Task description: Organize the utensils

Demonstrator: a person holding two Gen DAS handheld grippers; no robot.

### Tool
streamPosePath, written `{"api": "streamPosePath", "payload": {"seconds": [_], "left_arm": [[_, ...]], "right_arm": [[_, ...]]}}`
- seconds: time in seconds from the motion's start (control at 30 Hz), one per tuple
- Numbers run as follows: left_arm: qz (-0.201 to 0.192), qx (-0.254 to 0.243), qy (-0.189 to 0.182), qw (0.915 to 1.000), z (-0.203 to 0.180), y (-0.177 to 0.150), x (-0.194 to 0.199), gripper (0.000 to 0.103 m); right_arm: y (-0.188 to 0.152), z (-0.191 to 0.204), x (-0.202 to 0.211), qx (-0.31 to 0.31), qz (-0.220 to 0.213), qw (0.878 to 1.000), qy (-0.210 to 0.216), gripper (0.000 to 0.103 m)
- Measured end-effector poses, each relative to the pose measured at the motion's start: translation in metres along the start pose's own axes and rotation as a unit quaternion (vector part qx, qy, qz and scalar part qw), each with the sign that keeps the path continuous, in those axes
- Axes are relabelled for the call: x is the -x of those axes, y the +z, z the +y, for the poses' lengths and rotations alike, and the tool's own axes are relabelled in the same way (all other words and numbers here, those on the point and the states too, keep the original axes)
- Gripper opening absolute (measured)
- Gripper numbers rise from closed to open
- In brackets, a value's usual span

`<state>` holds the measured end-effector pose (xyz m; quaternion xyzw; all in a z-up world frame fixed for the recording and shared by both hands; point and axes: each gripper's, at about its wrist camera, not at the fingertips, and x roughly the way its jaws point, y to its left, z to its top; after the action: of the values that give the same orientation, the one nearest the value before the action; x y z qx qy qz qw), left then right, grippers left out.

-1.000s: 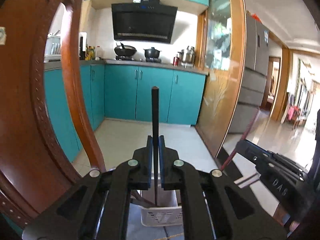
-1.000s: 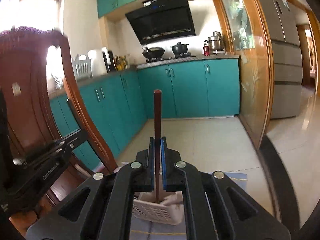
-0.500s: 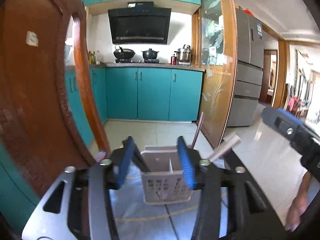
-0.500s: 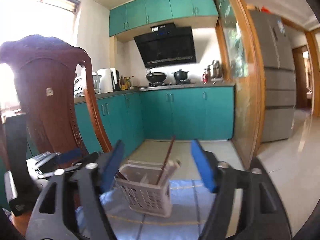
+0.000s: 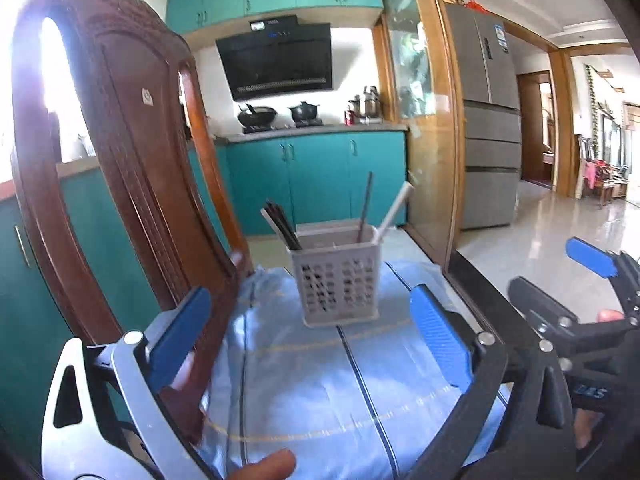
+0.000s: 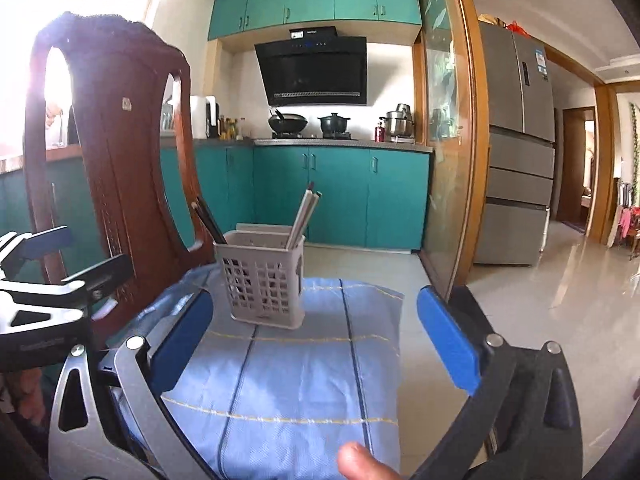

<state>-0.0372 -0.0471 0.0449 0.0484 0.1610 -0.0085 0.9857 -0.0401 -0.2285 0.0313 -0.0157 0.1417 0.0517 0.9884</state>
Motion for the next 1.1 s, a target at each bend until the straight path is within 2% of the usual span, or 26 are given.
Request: {"api": "streamPosePath", "payload": {"seconds": [0.53, 1.1], "left_arm": [[0.003, 0.017, 0.021, 0.9996, 0.017, -0.007, 0.008, 0.099], [0.012, 0.021, 0.023, 0.9995, 0.021, -0.008, 0.005, 0.099]], "right_arm": [[0.004, 0.019, 0.004, 0.023, -0.012, 1.000, 0.000, 0.100], [0.002, 0.022, 0.001, 0.030, -0.006, 1.000, 0.000, 0.100]]}}
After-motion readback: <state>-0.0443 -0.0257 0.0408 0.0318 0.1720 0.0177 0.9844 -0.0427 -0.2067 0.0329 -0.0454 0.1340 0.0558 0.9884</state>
